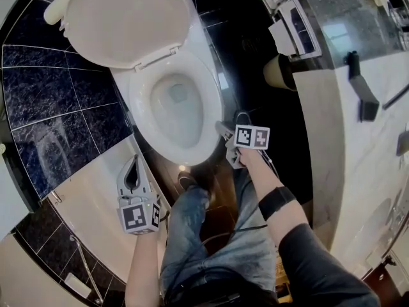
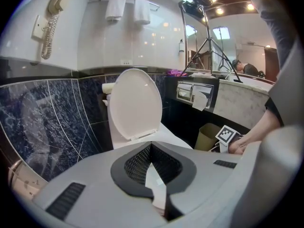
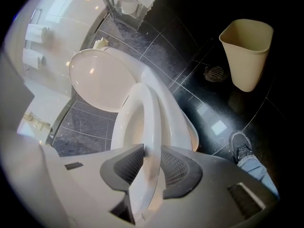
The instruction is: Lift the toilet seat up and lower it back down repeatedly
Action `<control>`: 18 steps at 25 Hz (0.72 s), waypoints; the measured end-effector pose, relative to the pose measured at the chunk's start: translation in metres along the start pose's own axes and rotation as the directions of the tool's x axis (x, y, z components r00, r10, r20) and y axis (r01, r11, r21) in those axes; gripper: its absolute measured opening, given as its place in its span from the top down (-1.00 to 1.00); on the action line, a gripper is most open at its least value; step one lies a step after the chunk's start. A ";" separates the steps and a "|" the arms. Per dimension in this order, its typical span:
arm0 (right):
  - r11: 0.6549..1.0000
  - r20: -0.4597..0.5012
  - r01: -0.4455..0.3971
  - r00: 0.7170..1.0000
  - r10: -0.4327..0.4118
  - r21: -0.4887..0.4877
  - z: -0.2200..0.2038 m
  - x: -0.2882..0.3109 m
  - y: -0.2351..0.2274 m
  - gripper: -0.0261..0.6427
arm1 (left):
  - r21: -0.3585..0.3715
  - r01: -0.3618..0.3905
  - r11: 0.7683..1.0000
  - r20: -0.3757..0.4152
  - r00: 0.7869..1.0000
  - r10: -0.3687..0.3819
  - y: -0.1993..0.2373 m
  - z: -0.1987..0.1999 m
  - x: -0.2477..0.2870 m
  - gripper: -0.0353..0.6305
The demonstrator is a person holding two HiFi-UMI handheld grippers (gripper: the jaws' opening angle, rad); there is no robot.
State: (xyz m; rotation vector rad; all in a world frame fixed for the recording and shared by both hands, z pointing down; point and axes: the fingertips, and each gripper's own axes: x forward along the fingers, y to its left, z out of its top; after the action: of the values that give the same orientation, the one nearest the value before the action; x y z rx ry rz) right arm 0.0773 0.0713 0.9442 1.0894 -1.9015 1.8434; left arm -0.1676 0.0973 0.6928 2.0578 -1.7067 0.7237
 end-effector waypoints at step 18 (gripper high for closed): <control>0.996 0.009 -0.061 0.998 0.062 -0.058 0.087 -0.091 0.148 0.54 | -0.046 -0.009 0.999 -0.070 0.998 0.006 -0.012 0.043 -0.073 0.91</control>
State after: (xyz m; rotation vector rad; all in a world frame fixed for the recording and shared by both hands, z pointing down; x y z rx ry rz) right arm 0.0657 0.0046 0.7624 1.0361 -2.0026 1.8062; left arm -0.1589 0.1324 0.6146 1.9733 -1.6776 0.7425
